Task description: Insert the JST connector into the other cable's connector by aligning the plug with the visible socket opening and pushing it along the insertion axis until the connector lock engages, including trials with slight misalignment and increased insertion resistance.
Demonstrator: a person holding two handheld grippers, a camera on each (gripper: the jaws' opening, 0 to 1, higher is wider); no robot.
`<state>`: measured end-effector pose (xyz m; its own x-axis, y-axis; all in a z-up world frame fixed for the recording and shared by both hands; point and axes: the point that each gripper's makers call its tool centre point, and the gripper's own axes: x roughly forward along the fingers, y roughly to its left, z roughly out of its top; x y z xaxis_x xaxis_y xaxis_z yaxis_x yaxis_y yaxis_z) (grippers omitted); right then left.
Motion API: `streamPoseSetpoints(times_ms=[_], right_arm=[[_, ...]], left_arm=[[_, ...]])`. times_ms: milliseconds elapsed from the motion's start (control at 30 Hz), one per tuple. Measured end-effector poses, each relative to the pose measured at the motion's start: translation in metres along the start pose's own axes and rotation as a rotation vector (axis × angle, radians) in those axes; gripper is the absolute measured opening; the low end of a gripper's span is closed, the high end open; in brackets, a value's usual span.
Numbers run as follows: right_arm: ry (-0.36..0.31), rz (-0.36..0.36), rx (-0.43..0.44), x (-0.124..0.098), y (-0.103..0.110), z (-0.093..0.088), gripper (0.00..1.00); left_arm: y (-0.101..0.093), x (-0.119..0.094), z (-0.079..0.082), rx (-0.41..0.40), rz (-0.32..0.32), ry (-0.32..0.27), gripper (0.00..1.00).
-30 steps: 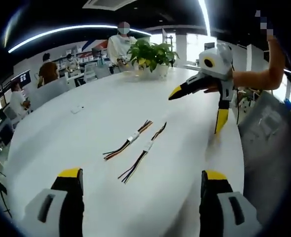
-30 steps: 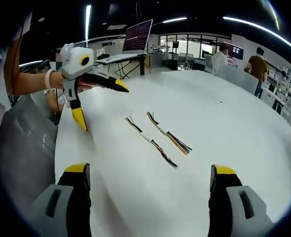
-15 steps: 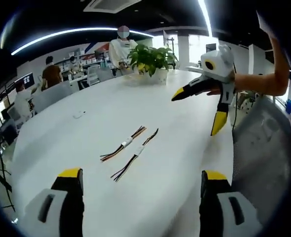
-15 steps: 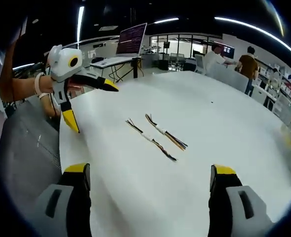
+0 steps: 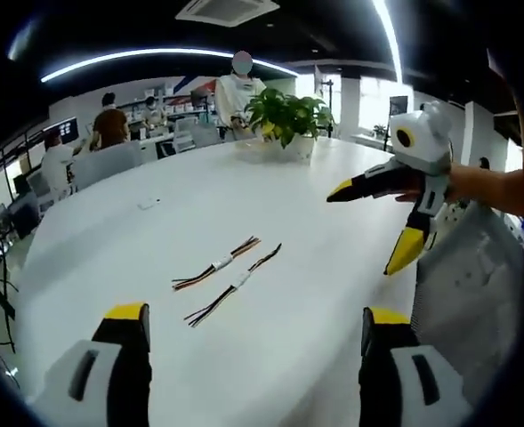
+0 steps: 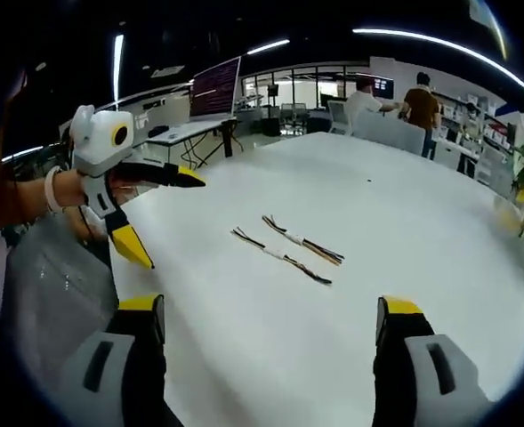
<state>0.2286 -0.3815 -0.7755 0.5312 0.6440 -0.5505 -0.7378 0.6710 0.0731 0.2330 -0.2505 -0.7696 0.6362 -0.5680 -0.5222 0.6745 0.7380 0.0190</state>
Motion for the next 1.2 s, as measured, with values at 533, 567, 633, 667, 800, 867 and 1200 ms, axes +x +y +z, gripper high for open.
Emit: streamPoseSetpoints(times_ms=[533,567,633,667,800,867,1200], right_arm=[[-0.026,-0.032,-0.009,0.003,-0.004,0.001,0.95],[-0.026,-0.034,-0.016,0.002,-0.005,0.001,0.95],[-0.020,-0.041,-0.036,0.002,-0.010,0.000,0.95],[-0.014,-0.052,-0.047,0.001,-0.014,0.000,0.94],[-0.050,-0.056,-0.035,-0.003,-0.016,0.009,0.94],[-0.057,-0.059,-0.043,-0.003,-0.016,0.010,0.94],[-0.019,-0.024,-0.082,0.001,-0.007,0.008,0.93]], left_arm=[[0.017,-0.007,0.001,-0.009,0.119,-0.007,0.99],[0.019,-0.009,0.000,0.000,0.123,-0.004,0.99],[0.020,-0.010,-0.002,-0.018,0.109,-0.005,0.98],[0.022,-0.011,-0.002,-0.042,0.109,-0.009,0.99],[0.029,-0.012,-0.007,0.015,0.148,0.026,0.99],[0.027,-0.011,-0.006,0.010,0.138,0.024,0.99],[0.017,-0.006,-0.013,0.040,0.093,0.073,0.99]])
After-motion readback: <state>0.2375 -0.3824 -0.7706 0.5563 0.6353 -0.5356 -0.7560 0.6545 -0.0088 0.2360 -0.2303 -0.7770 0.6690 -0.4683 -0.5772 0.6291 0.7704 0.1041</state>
